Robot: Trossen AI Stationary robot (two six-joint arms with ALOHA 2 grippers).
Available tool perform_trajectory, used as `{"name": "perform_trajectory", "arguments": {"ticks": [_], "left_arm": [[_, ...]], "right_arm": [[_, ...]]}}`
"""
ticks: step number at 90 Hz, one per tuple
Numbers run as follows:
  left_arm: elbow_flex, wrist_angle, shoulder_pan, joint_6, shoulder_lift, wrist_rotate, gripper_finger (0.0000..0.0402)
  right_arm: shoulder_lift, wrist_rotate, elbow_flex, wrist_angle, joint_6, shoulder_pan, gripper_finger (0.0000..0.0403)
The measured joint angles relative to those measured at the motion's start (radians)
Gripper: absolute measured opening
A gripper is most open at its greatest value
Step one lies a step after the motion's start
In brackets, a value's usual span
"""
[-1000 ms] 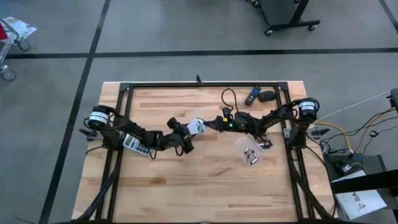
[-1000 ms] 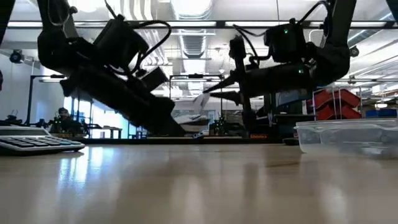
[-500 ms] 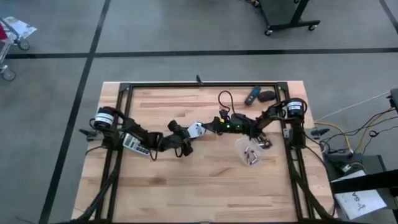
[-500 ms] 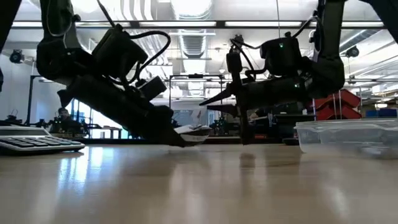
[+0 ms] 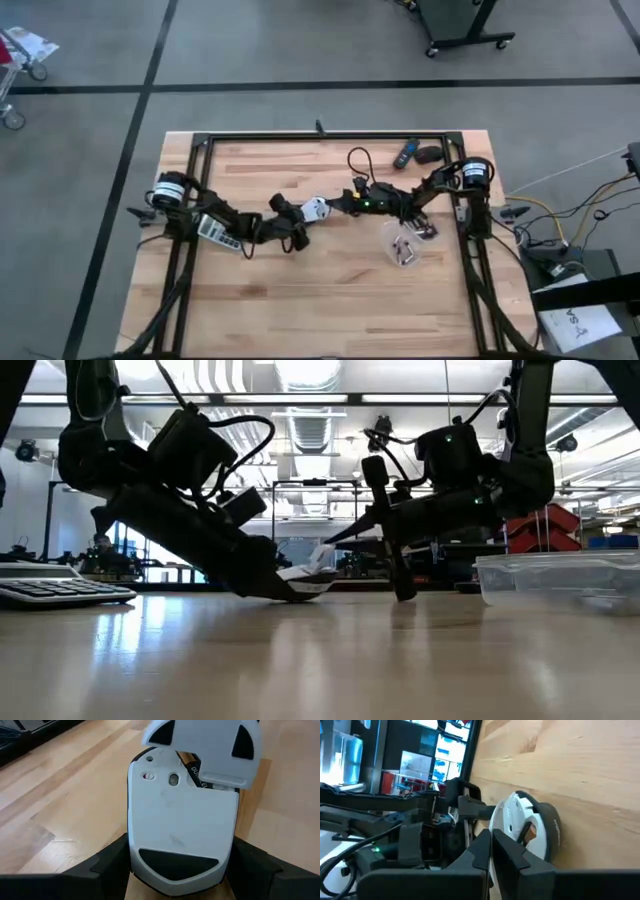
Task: Insert battery
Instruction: Close the black/white mouse battery compartment
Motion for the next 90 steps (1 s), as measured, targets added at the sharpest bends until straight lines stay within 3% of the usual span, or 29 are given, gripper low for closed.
{"name": "perform_trajectory", "arguments": {"ticks": [56,90], "left_arm": [[0.0,-0.026,0.0,0.0,0.0,0.015,0.0245],[0.001,-0.046,0.001,-0.002,-0.002,0.03,0.0253]], "right_arm": [[-0.001,-0.015,0.001,-0.027,-0.103,-0.037,0.0],[-0.003,-0.03,0.038,-0.13,-0.194,-0.037,0.0]]}}
